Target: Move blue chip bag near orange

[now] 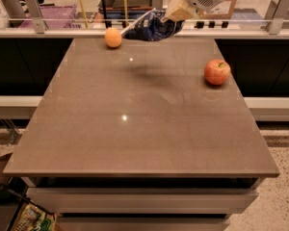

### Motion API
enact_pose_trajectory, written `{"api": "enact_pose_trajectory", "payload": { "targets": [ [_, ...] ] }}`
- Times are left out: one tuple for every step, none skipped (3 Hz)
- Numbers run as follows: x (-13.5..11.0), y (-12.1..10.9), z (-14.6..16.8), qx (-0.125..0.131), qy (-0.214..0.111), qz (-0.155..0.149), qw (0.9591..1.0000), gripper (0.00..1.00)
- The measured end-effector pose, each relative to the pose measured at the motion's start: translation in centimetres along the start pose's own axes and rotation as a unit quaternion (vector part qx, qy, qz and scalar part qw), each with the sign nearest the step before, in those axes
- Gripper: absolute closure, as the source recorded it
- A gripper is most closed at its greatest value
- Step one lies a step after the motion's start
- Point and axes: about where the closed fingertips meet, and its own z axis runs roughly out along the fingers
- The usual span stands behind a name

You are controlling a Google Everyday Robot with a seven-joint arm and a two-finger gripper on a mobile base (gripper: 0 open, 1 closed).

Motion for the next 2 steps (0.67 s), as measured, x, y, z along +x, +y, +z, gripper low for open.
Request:
{"api": "enact_pose_trajectory", "payload": {
  "targets": [
    [1.2,-2.4,3.0,0.009,0.003,0.007,0.9999,1.00],
    [1.7,-3.1,5.9,0.009,0.005,0.010,0.9999,1.00]
  ]
}}
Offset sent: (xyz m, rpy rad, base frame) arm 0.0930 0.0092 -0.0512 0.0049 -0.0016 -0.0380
